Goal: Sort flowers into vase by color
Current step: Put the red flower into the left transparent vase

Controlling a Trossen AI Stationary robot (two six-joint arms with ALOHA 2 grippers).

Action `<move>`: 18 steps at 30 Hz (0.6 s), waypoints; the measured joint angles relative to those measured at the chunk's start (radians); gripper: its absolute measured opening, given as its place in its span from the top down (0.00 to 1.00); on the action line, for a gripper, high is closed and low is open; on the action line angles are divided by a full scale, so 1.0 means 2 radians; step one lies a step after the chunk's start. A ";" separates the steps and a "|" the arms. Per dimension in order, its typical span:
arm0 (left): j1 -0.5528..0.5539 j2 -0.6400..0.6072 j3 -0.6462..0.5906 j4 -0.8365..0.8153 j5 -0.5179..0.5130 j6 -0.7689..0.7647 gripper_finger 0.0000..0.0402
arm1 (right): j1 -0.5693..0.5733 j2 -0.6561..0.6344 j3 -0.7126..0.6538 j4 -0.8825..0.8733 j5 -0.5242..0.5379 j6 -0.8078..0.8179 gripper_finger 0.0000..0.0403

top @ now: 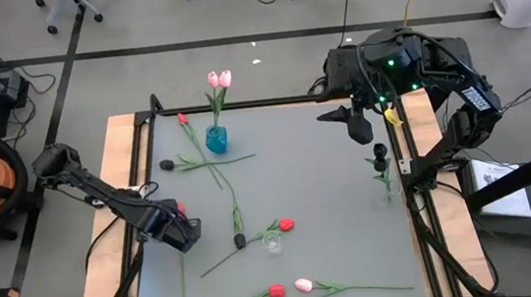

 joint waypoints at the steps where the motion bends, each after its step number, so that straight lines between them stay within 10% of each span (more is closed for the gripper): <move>1: 0.000 0.000 -0.008 0.013 -0.001 0.000 0.66 | 0.000 0.000 0.000 0.000 0.000 0.000 0.54; 18: 0.000 -0.001 -0.077 0.098 0.005 -0.008 0.66 | 0.000 0.000 0.000 0.000 0.000 0.008 0.54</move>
